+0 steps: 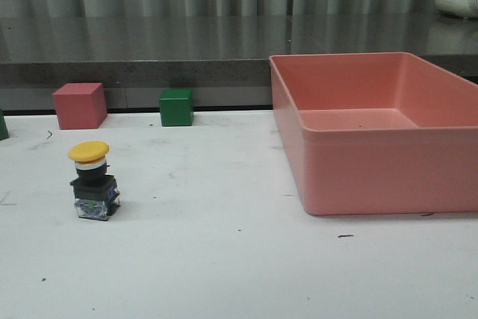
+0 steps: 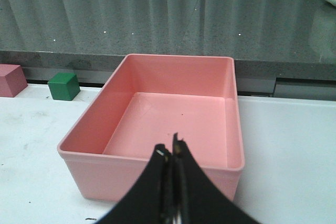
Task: Place and stand button with both arms
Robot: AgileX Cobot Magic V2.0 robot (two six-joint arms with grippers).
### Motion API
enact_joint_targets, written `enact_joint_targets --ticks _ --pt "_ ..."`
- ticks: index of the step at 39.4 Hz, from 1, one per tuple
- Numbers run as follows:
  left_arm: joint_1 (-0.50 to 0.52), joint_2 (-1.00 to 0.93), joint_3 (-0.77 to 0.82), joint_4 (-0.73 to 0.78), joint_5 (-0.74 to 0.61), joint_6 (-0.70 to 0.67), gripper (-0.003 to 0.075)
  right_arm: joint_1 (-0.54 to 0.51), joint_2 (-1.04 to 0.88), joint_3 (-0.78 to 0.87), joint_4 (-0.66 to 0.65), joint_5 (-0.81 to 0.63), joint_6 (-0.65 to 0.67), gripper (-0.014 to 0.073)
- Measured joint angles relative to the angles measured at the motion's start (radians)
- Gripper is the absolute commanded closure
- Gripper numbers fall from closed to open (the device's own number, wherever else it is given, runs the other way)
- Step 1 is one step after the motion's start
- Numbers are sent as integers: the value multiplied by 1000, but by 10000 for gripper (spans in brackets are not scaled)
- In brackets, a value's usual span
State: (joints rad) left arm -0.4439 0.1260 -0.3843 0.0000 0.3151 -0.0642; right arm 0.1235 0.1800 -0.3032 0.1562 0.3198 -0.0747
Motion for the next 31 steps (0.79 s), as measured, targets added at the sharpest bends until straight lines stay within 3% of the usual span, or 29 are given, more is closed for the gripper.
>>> enact_joint_targets --ticks 9,20,31 --pt "133 -127 143 0 0 0 740 0 0 0 0 0 0 655" --pt "335 -130 287 -17 -1 0 740 0 0 0 -1 0 0 655" --pt "392 -130 391 -49 -56 0 740 0 0 0 -1 0 0 655"
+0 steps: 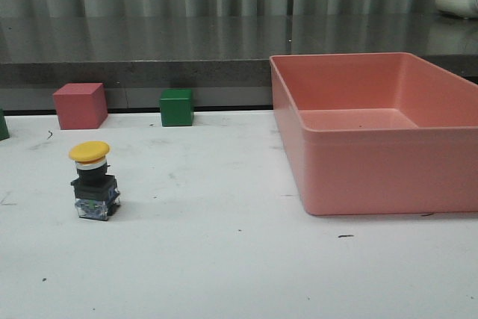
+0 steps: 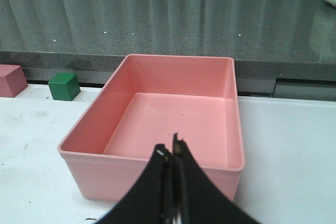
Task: Place and stand button with both arms
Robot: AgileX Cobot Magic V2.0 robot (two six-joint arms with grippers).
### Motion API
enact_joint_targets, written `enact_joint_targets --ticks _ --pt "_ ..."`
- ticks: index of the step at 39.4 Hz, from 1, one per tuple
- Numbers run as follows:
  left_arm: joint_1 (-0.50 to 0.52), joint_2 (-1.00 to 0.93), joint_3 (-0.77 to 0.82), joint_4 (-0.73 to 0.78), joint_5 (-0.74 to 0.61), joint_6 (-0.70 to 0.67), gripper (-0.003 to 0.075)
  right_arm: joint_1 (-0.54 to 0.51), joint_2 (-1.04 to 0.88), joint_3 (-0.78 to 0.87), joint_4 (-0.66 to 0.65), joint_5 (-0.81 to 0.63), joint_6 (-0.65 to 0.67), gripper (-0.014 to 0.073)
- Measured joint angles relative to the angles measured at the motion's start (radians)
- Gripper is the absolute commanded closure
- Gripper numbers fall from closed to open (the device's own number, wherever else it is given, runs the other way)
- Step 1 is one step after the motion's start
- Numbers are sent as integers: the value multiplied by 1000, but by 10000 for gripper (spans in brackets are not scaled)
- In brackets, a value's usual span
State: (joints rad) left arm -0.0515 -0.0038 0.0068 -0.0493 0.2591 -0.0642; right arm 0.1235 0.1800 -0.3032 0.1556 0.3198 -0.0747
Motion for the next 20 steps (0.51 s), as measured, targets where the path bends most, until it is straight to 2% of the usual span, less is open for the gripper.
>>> enact_joint_targets --ticks 8,20 --pt "0 0 0 -8 -81 0 740 0 0 0 0 0 0 655" --pt "0 0 0 -9 -94 0 740 0 0 0 0 0 0 655"
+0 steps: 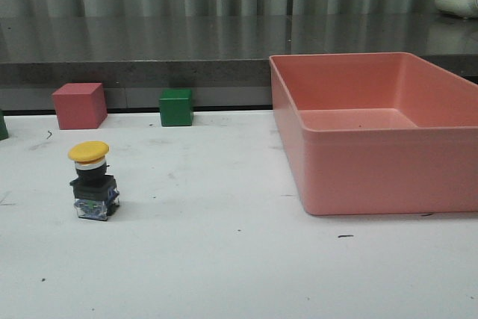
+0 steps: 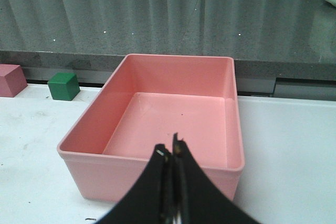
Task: Place and stand button with both arms
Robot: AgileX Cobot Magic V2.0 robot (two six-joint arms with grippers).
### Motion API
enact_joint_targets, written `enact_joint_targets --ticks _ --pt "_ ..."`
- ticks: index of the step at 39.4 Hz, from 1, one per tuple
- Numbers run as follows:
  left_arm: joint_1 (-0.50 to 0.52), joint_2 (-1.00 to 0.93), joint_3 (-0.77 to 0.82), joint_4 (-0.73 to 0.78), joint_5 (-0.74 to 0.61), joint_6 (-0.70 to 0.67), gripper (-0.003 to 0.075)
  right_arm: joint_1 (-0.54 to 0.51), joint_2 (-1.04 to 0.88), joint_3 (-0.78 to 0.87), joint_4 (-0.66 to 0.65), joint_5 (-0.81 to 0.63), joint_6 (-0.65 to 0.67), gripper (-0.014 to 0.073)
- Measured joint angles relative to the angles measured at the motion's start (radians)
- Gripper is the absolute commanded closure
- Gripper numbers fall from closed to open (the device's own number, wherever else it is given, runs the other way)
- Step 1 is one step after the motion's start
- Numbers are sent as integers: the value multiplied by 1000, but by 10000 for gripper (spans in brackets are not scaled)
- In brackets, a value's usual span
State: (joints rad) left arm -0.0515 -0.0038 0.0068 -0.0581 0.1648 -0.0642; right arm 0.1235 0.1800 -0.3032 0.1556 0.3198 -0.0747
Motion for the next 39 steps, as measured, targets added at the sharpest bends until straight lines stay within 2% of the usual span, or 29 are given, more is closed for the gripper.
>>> enact_joint_targets --ticks 28,39 --pt "0 0 0 -2 -1 0 740 0 0 8 0 -5 0 655" --pt "0 0 0 -2 -1 0 740 0 0 189 0 -174 0 655"
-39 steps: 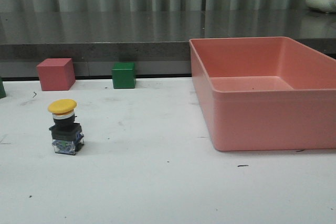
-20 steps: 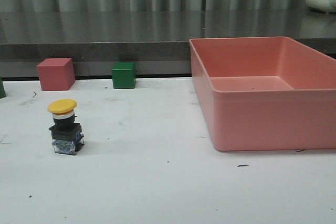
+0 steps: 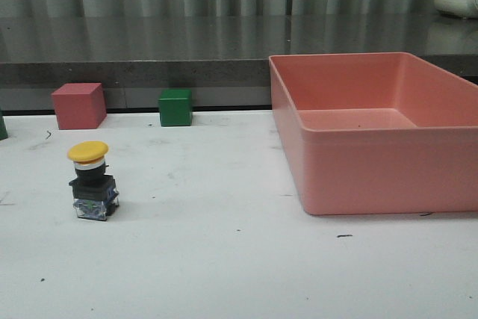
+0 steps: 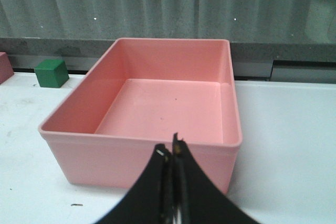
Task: Place and stand button with both arms
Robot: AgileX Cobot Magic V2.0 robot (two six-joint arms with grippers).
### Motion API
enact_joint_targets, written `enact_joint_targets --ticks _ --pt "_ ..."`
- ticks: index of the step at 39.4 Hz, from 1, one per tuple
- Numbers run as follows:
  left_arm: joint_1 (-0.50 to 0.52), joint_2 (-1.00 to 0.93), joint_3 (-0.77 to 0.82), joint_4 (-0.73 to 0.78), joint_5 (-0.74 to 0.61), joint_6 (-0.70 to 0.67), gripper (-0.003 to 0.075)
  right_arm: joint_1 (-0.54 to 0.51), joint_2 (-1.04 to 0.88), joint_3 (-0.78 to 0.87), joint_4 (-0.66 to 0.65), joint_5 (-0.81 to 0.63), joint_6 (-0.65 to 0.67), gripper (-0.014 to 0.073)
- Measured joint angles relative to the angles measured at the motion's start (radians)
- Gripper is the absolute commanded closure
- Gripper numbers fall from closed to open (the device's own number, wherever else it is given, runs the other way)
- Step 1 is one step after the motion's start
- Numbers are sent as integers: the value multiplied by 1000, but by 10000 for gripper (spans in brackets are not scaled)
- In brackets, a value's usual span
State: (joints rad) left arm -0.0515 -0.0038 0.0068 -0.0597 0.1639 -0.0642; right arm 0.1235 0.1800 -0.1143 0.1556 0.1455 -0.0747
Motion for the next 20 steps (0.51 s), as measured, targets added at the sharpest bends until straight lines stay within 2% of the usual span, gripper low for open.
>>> enact_joint_targets --ticks 8,14,20 --pt "0 0 0 0 0 0 740 -32 0 135 0 -62 0 655" --pt "0 0 0 0 0 0 740 -79 -2 141 0 -47 0 655" --pt "0 0 0 0 0 0 740 -84 -45 141 0 -28 0 655"
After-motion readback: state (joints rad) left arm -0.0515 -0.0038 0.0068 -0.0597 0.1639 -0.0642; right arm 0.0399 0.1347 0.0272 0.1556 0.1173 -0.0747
